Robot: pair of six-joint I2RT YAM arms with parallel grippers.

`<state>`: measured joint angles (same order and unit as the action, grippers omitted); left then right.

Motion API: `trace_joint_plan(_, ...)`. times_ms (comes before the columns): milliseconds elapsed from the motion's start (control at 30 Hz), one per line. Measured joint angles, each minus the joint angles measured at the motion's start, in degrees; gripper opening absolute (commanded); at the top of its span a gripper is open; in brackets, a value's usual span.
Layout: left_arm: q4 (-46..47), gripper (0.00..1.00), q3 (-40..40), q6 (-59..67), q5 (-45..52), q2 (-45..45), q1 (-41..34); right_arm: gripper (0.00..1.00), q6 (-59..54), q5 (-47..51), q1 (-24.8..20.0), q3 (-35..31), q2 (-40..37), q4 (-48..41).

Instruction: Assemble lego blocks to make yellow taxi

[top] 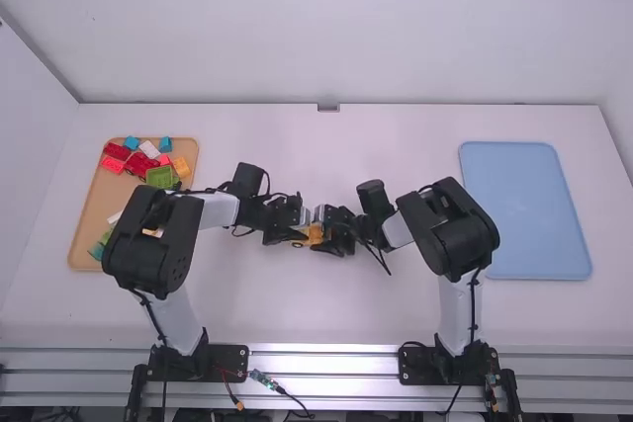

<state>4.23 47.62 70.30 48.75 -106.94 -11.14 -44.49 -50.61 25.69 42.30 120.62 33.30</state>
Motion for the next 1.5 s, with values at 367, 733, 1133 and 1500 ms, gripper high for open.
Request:
trace_joint_plan(367,-0.1,0.27,0.0,0.0,0.0,0.0,0.0,0.63,0.0,0.1,0.0,0.0,0.0,0.0)
trace_joint_plan(733,3.3,0.99,0.7,-0.2,-0.9,0.0,0.0,0.63,0.0,0.0,0.0,0.0,0.0,0.0)
trace_joint_plan(1133,17.7,0.35,7.4,-0.1,-1.1,2.8,0.7,0.64,0.0,0.0,0.0,0.0,0.0,-0.1)
trace_joint_plan(1500,12.6,0.02,6.2,0.0,-1.1,3.9,0.9,0.63,0.0,0.0,0.0,0.0,0.0,0.0)
